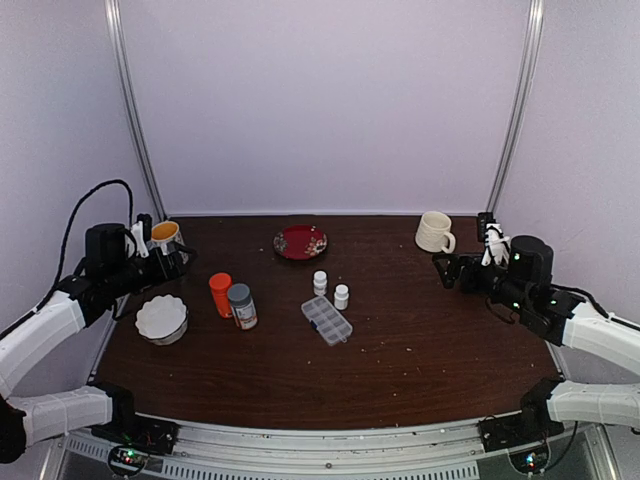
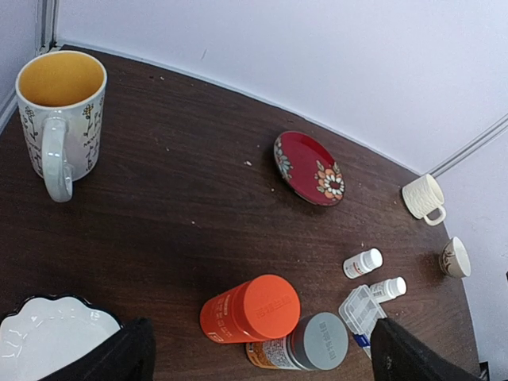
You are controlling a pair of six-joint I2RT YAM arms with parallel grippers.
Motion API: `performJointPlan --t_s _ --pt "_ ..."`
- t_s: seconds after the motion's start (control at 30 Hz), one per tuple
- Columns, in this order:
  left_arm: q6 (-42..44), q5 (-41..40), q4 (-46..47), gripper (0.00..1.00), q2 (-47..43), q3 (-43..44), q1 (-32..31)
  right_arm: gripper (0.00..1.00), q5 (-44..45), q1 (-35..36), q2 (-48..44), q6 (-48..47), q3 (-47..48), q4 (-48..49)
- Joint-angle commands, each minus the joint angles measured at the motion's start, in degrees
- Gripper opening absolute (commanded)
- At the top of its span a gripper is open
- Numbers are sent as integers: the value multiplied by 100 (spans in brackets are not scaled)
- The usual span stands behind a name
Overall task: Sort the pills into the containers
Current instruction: Pick up the pill container from the center of the board.
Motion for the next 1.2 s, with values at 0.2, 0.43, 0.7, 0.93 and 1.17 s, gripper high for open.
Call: performJointPlan --t_s 0.2,0.43,0.7,0.93,1.17 --pt "364 484 138 98 125 164 -34 98 -255 -18 -13 -4 105 -23" --pt "763 31 -89 95 148 341 -768 93 -845 312 406 10 330 -150" --pt "1256 -1435 -620 89 356 645 -1948 90 -528 1296 1131 -40 702 -188" --pt "1336 -2416 -1278 88 873 1042 -2644 89 -228 1899 1935 3 1165 -390" --pt "1158 -2649 -1387 88 1038 1230 -3128 88 343 2441 3106 14 2052 -1141"
